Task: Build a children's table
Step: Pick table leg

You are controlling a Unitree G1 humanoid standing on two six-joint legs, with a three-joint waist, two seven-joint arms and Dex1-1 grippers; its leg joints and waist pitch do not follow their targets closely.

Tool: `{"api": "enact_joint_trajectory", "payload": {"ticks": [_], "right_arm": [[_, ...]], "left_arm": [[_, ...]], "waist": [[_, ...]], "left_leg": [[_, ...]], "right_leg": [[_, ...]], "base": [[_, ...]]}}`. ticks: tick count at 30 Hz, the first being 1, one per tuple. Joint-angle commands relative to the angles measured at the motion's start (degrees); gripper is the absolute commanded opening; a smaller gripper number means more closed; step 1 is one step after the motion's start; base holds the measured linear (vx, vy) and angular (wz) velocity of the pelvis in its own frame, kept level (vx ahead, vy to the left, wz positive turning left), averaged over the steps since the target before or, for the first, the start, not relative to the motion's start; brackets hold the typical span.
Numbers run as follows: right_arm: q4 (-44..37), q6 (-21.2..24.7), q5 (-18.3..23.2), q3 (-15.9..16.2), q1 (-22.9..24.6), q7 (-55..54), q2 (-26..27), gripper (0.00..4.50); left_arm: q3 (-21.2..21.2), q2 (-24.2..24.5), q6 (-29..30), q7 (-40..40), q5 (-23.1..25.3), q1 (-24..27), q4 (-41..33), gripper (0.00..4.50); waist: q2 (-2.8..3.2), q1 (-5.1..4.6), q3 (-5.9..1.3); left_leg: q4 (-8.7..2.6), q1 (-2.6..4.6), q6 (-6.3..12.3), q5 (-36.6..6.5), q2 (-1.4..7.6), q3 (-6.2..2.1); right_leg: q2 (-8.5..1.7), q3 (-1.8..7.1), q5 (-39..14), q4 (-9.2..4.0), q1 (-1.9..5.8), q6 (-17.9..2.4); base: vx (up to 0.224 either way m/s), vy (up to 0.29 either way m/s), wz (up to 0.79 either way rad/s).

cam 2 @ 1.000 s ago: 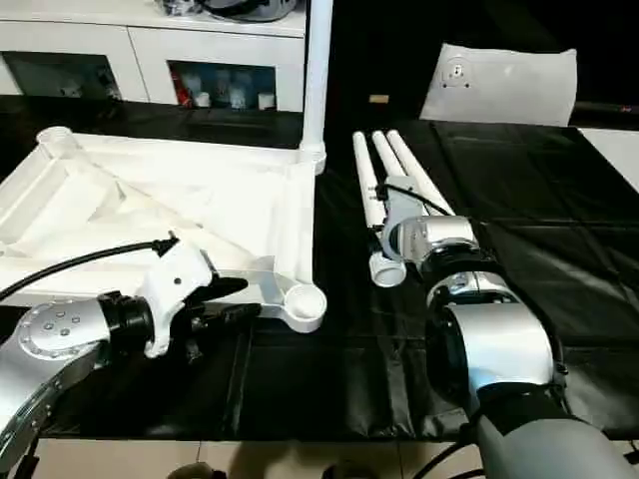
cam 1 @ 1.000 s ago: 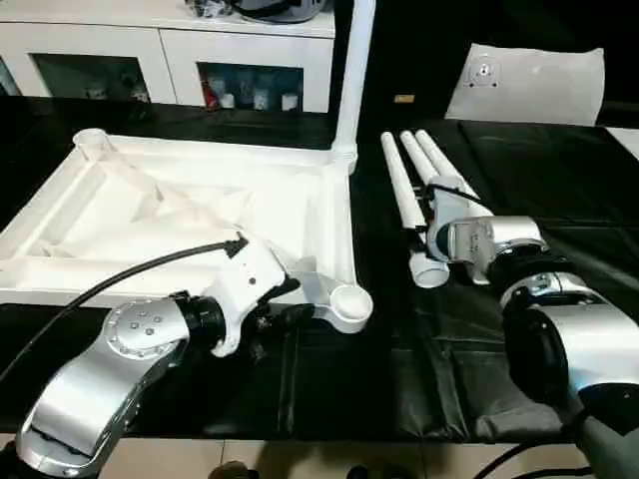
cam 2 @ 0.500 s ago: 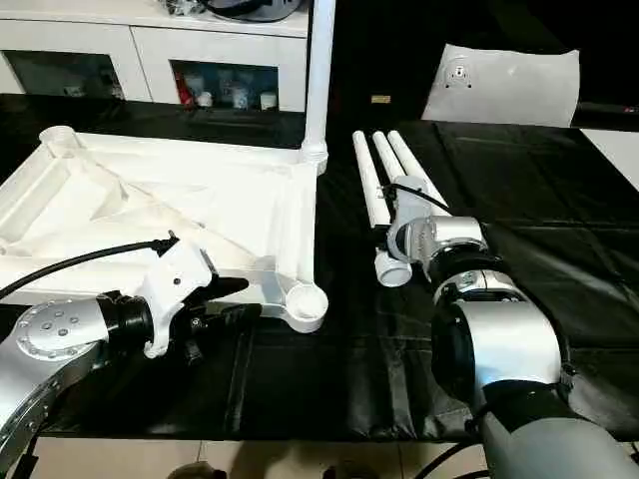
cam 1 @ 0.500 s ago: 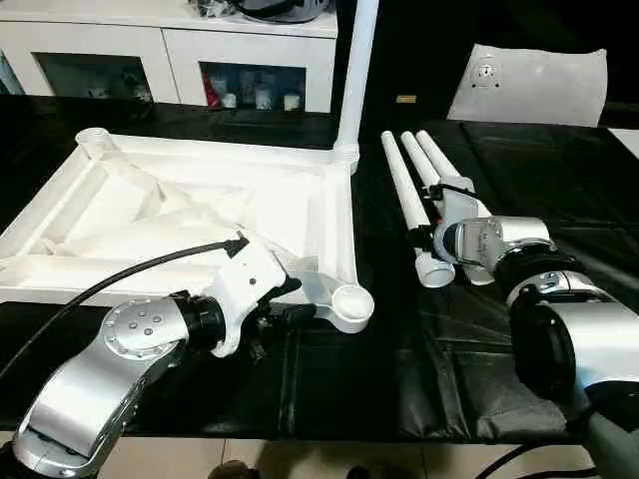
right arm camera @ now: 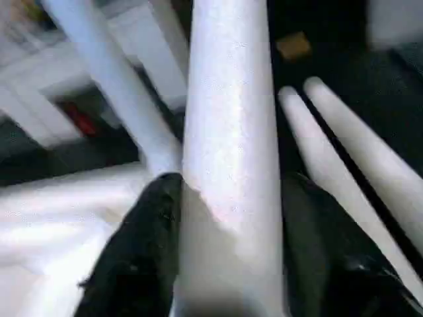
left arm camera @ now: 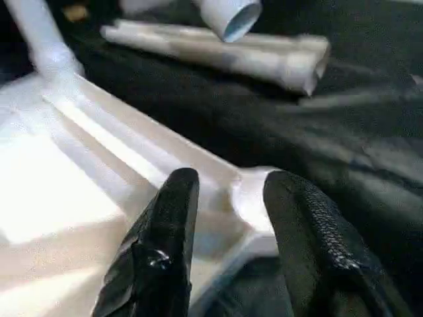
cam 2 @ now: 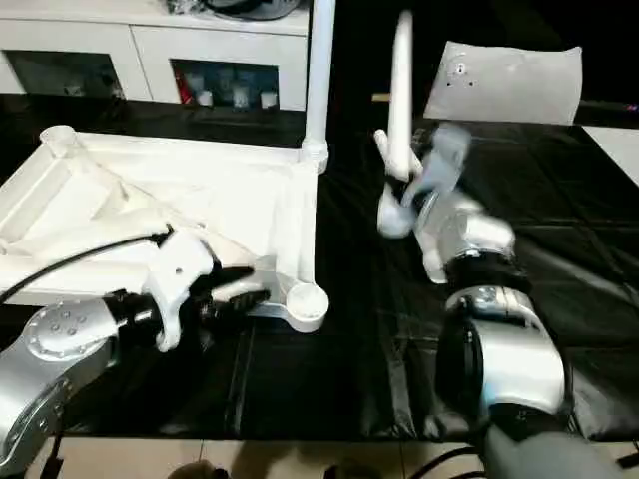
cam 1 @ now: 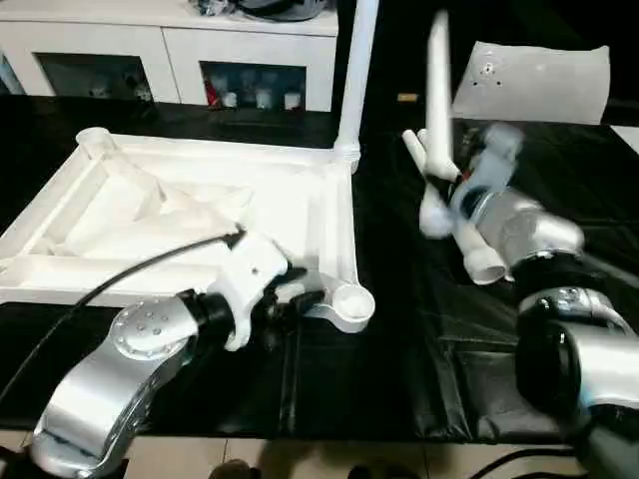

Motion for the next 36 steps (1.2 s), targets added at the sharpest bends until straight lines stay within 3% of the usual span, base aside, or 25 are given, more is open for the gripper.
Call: {"api": "enact_joint_trajectory", "payload": {"ticks": [1, 2, 4, 7, 8, 9, 10, 12, 14, 16, 21, 25, 29, 34, 36], "right_arm": [[-12.9, 0.5, 6.3, -0.4, 4.1, 5.2, 2.3, 1.87], [-17.3, 0.7, 8.4, -0.2, 6.2, 7.0, 3.0, 1.87], [-24.5, 3.2, 13.1, -0.5, 9.5, 9.4, 4.0, 1.87], [-27.4, 4.4, 14.9, 0.0, 11.1, 10.8, 4.1, 1.87], [-34.3, 8.4, 20.6, 2.1, 15.0, 14.2, 3.9, 1.87], [-39.3, 12.6, 25.9, 3.7, 17.6, 17.3, 3.9, 1.87], [-40.8, 14.1, 27.7, 4.3, 18.5, 18.6, 3.9, 1.87], [-42.4, 15.2, 28.5, 4.4, 19.3, 18.8, 4.1, 1.86], [-46.3, 18.0, 31.0, 6.0, 22.0, 20.6, 4.3, 1.86], [-48.9, 20.1, 32.7, 7.8, 24.4, 22.2, 4.2, 1.86], [-50.8, 22.1, 35.0, 9.8, 27.1, 22.8, 3.6, 1.86], [-51.7, 22.8, 35.2, 10.7, 28.0, 22.8, 3.3, 1.86], [-52.8, 24.3, 35.4, 12.3, 29.9, 23.9, 2.4, 1.86], [-52.3, 23.7, 35.2, 13.8, 31.5, 25.6, 1.6, 1.86], [-52.1, 24.1, 34.6, 14.7, 32.2, 26.4, 0.8, 1.86]], "left_arm": [[4.1, -3.4, -0.8, 4.3, -1.4, -2.8, 0.8, 1.87], [5.4, -5.1, -0.9, 5.6, -2.1, -3.6, 1.0, 1.87], [8.0, -7.9, -0.7, 7.5, -4.2, -5.0, 1.2, 1.87], [9.4, -9.4, -0.5, 8.3, -5.6, -5.7, 1.2, 1.87], [12.7, -12.9, 0.2, 9.8, -10.4, -7.6, 1.4, 2.15], [15.3, -15.7, 0.8, 10.9, -14.8, -9.4, 1.6, 2.15], [16.4, -16.7, 1.1, 11.5, -16.6, -10.2, 2.0, 2.22], [17.0, -17.5, 1.6, 11.9, -17.1, -10.8, 2.1, 2.26], [19.3, -20.5, 2.0, 13.6, -20.0, -13.5, 3.2, 2.60], [21.0, -23.3, 2.4, 15.4, -23.9, -16.6, 4.2, 2.64], [23.9, -26.1, 2.7, 18.6, -30.2, -19.6, 5.6, 3.06], [24.5, -26.3, 3.4, 18.8, -31.5, -20.1, 6.3, 3.34], [25.9, -26.6, 4.9, 19.6, -36.7, -20.4, 7.8, 3.54], [24.6, -24.4, 4.9, 16.8, -34.5, -18.1, 12.5, 3.60], [25.6, -24.4, 5.3, 15.1, -37.0, -17.6, 13.6, 3.60]], "waist": [[0.96, 0.48, -4.33], [0.69, 0.35, -4.48], [0.78, 0.52, -4.24], [0.60, 0.61, -4.15], [1.09, 0.60, -3.84], [0.95, 0.86, -3.91], [0.83, 1.10, -4.01], [0.67, 1.03, -4.03], [0.36, 0.84, -3.72], [0.11, 1.09, -3.76], [0.14, 1.28, -3.90], [0.16, 1.18, -3.99], [0.09, 1.35, -4.05], [0.39, 1.38, -4.05], [0.69, 1.35, -4.10]], "left_leg": [[-3.46, 0.12, 0.90, -7.6, 1.56, 0.36], [-3.68, 0.21, 1.11, -7.6, 1.78, 0.15], [-3.82, 0.25, 1.09, -8.4, 1.69, 0.14], [-3.85, 0.28, 0.82, -9.6, 1.52, 0.16], [-3.93, 0.19, 0.56, -10.2, 1.37, 0.12], [-3.77, 0.46, 0.72, -10.5, 1.47, 0.17], [-3.80, 0.24, 1.16, -9.8, 1.52, 0.06], [-4.01, -0.03, 1.37, -9.9, 1.46, -0.21], [-3.81, -0.02, 1.01, -10.5, 1.27, 0.03], [-3.94, -0.25, 1.05, -9.5, 1.23, -0.08], [-3.90, -0.28, 0.69, -8.7, 1.35, -0.27], [-3.89, -0.38, 0.85, -7.6, 1.33, -0.27], [-3.86, -0.43, 0.82, -6.4, 1.34, -0.26], [-4.07, -0.27, 0.99, -6.5, 1.51, -0.31], [-4.14, -0.17, 0.51, -6.6, 1.66, -0.36]], "right_leg": [[-3.32, 2.40, -5.6, -3.90, 3.67, -10.9], [-3.23, 2.30, -5.7, -3.91, 3.67, -11.0], [-3.20, 2.30, -7.2, -4.23, 3.54, -10.9], [-3.20, 2.27, -11.4, -4.64, 3.38, -10.0], [-3.17, 2.24, -13.6, -4.92, 3.22, -9.3], [-3.11, 2.37, -13.6, -5.13, 3.20, -8.8], [-3.07, 2.33, -12.2, -5.03, 3.45, -9.0], [-3.08, 2.05, -12.9, -5.06, 3.47, -9.0], [-3.24, 2.17, -18.1, -5.71, 3.19, -7.4], [-3.15, 2.14, -18.4, -5.78, 3.26, -6.5], [-3.36, 2.07, -18.1, -5.81, 3.26, -6.3], [-3.26, 2.07, -17.1, -5.80, 3.38, -5.5], [-3.29, 2.07, -14.9, -5.64, 3.52, -6.4], [-3.33, 2.03, -14.2, -5.82, 3.49, -6.3], [-3.46, 2.06, -13.6, -5.75, 3.53, -6.7]], "base": [[0.000, 0.000, 0.00], [0.000, 0.000, 0.00], [0.000, 0.000, 0.00], [0.000, 0.000, 0.00], [0.000, 0.000, 0.00], [0.000, 0.000, 0.00], [0.000, 0.000, 0.00], [0.000, 0.000, 0.00], [0.000, 0.000, 0.00], [0.000, 0.000, 0.00], [0.000, 0.000, 0.00], [0.000, 0.000, 0.00], [0.000, 0.000, 0.00], [0.000, 0.000, 0.00], [0.000, 0.000, 0.00]]}}
